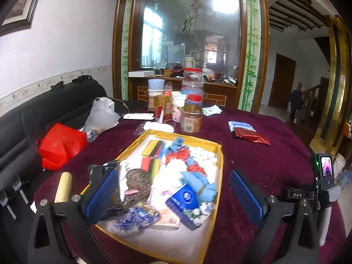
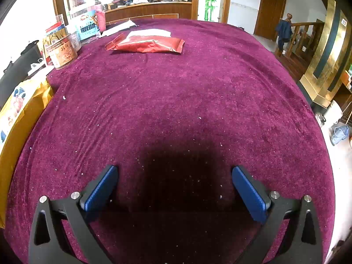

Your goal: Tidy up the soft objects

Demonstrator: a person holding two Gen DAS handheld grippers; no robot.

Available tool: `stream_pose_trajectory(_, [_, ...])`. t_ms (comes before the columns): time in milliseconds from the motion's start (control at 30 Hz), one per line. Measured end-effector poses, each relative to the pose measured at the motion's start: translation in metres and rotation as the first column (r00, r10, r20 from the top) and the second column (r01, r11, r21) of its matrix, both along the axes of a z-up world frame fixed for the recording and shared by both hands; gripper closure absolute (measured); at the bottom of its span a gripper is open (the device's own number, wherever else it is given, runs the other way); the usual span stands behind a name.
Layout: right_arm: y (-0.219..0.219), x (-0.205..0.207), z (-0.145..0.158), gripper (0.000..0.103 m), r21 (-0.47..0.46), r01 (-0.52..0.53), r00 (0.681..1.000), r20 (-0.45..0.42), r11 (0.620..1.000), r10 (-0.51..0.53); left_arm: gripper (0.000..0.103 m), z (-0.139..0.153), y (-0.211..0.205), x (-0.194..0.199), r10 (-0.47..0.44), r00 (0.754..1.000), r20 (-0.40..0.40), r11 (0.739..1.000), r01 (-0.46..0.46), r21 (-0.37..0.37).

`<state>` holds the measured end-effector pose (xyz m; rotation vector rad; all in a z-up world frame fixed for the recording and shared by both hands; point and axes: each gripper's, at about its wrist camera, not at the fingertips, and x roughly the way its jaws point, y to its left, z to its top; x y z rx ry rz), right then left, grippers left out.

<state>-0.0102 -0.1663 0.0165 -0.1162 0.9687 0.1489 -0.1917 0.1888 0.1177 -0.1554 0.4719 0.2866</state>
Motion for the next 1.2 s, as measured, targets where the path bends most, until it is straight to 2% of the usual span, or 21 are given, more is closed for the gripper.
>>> stream_pose_trajectory(133, [0.001, 0.001, 0.001, 0.000, 0.000, 0.000, 1.000, 0.000, 1.000, 0.000, 0.001, -0.003, 0.015, -0.002, 0.023, 1.000, -0.005, 1.000, -0.023, -0.010])
stream_pose_trajectory(333, [0.001, 0.000, 0.001, 0.000, 0.000, 0.000, 1.000, 0.000, 1.000, 0.000, 0.001, -0.013, 0.030, 0.006, 0.015, 1.000, -0.008, 0.997, -0.016, -0.073])
stream_pose_trajectory(467, [0.000, 0.000, 0.000, 0.000, 0.000, 0.000, 1.000, 0.000, 1.000, 0.000, 0.001, -0.016, 0.030, 0.014, 0.004, 1.000, -0.018, 0.996, -0.005, -0.087])
stream_pose_trajectory(1033, [0.001, 0.000, 0.001, 0.000, 0.000, 0.001, 1.000, 0.001, 1.000, -0.001, 0.001, -0.022, 0.001, 0.045, -0.042, 0.995, -0.092, 0.999, 0.040, -0.026])
stream_pose_trajectory(1200, [0.001, 0.000, 0.000, 0.000, 0.000, 0.001, 1.000, 0.001, 1.000, -0.001, 0.001, -0.021, -0.003, 0.051, 0.005, 0.995, -0.104, 1.000, -0.006, -0.002])
